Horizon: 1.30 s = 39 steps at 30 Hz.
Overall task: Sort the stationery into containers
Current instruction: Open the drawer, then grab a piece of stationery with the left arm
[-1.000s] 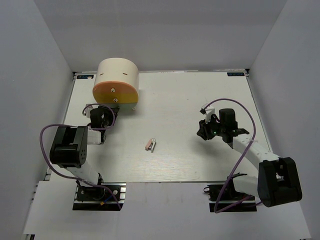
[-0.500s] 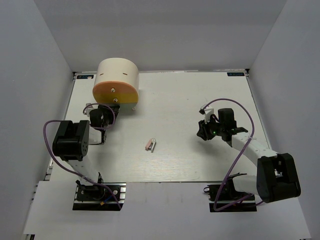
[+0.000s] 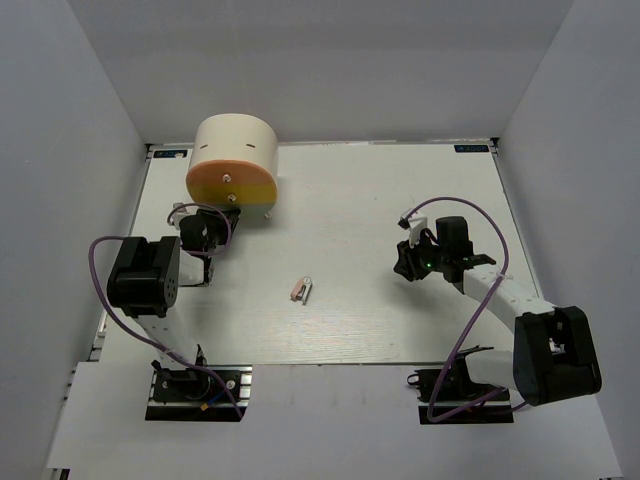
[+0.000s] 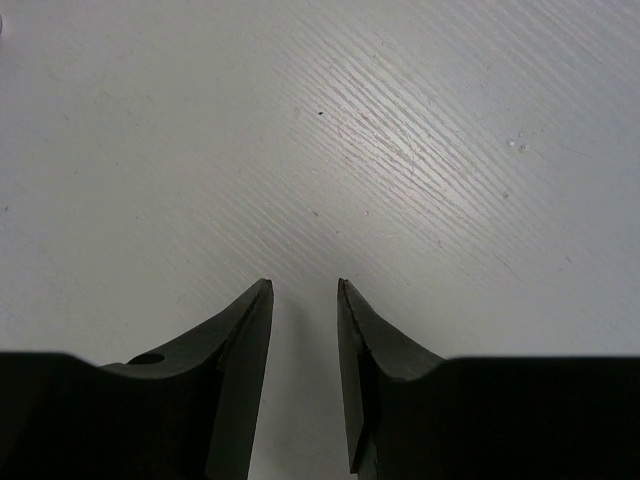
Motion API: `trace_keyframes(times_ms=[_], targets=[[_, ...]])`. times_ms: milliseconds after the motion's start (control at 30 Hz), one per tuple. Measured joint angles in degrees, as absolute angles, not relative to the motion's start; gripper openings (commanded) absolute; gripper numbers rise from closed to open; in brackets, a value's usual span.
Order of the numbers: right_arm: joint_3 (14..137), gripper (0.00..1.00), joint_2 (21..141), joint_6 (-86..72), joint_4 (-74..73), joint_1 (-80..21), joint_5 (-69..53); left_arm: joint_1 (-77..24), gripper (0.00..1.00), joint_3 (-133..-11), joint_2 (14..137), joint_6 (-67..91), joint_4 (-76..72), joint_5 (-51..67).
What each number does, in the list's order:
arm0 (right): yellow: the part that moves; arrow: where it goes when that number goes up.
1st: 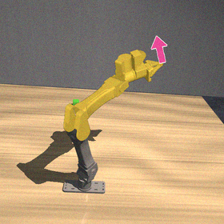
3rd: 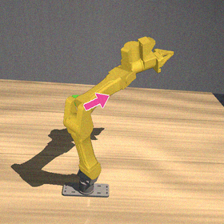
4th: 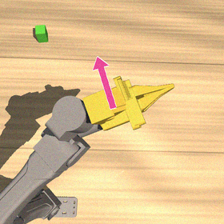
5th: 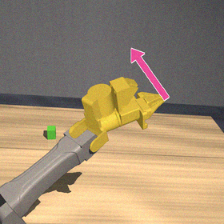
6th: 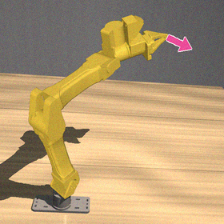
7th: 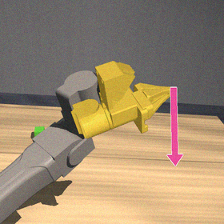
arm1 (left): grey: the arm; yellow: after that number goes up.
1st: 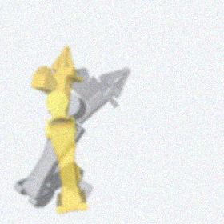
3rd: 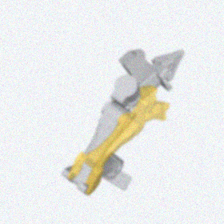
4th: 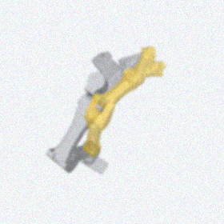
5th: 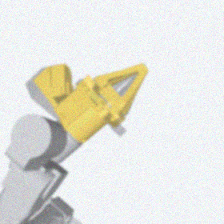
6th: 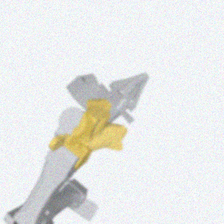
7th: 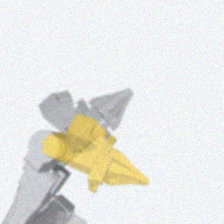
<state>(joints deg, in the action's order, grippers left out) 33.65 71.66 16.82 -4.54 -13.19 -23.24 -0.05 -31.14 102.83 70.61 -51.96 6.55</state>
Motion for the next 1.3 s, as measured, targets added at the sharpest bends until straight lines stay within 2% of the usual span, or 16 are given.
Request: trace_keyframes(times_ms=[100,300,633,667,733,767,833,900,1033,1300], targets=[[33.6,0.38,71.7,16.8,-4.5,-13.2,-23.2,-0.1,0.13,-31.1,102.8,70.6,-52.1,6.7],[33.6,0.38,71.7,16.9,-4.5,-13.2,-23.2,-0.1,0.13,-27.1,101.6,70.8,-55.5,6.9],[34.2,0.40,71.7,17.2,-4.6,-13.3,-24.3,0.1,0.12,-16.4,92.0,70.8,-55.8,7.6],[34.3,0.40,71.7,17.3,-4.6,-13.3,-24.6,0.1,0.19,-16.1,91.6,70.8,-55.6,7.8],[34.5,0.47,71.7,18.4,-4.8,-13.3,-25.7,0.1,0.41,-15.9,91.3,70.8,-55.5,8.0],[34.7,0.50,71.7,19.4,-5.1,-13.3,-26.7,0.1,0.59,-15.8,91.2,70.7,-55.3,8.1],[35.2,0.56,71.7,22.2,-6.0,-13.6,-29.3,0.1,0.70,-15.8,91.0,70.5,-54.4,8.4],[35.6,0.58,71.6,26.1,-6.6,-14.1,-32.5,0.1,0.77,-15.8,90.5,70.0,-52.7,8.8],[36.9,0.68,71.9,33.8,-7.6,-16.5,-38.1,0.1,0.83,-15.8,86.8,68.3,-47.7,9.7],[42.8,0.70,77.8,41.0,-8.0,-24.7,-43.1,0.0,0.85,-16.0,67.6,60.0,-30.0,11.1]])
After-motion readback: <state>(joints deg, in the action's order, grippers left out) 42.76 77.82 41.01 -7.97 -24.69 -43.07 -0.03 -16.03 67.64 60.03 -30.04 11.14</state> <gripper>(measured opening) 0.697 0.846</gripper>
